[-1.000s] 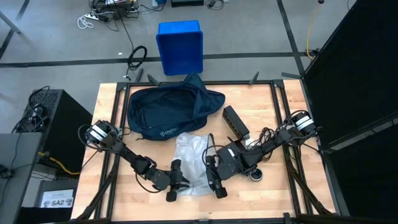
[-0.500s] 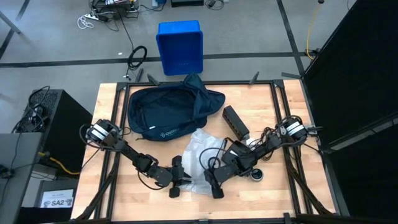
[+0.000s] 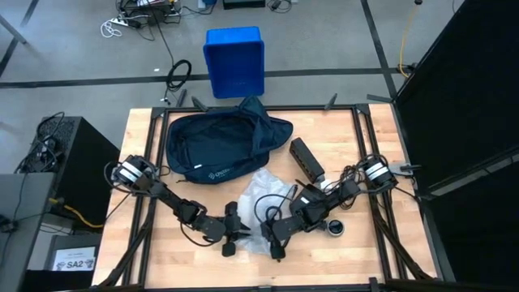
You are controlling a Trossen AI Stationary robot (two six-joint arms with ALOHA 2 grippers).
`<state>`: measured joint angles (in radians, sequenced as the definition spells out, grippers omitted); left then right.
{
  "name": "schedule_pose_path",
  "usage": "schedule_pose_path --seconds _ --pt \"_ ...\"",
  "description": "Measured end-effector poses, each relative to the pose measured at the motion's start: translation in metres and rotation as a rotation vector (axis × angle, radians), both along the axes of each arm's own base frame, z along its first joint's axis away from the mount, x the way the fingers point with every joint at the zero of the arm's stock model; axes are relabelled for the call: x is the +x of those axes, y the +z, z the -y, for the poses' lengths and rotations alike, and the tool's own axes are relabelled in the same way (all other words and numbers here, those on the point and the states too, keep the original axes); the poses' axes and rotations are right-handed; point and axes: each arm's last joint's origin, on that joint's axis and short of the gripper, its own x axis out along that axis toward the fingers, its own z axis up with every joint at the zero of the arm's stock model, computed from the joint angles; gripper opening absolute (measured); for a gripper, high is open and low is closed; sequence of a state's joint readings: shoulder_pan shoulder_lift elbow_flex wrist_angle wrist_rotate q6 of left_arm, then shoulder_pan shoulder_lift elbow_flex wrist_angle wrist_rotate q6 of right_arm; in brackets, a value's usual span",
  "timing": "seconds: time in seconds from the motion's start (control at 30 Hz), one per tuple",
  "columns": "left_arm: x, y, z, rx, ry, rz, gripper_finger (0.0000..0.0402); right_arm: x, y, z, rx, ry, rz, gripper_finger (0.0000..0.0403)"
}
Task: Unpack backpack
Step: Remove the black pen from the white mesh envelope
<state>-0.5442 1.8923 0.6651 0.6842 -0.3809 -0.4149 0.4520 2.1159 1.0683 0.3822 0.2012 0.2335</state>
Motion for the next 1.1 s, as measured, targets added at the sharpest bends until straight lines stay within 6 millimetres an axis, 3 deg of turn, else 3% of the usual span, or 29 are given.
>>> schedule_pose_path --seconds 0.13,0.37,0.83,1.1 --pt "0.0 0.0 0.0 0.001 0.001 -0.004 0.0062 0.004 0.003 -0.002 -0.017 0.002 -0.014 0.0154" --pt "-0.003 0.012 0.002 0.003 -0.073 0.001 0.0062 0.004 0.009 -0.001 -0.018 0.041 -0.028 0.0013" --pt "-0.02 0.083 -0.012 0.166 -0.03 0.112 0.0062 -0.002 0.029 0.001 -0.034 0.062 -0.035 0.0001" --pt "-0.022 0.086 -0.013 0.188 -0.034 0.111 0.0062 -0.006 0.045 0.002 -0.062 0.049 -0.025 0.0"
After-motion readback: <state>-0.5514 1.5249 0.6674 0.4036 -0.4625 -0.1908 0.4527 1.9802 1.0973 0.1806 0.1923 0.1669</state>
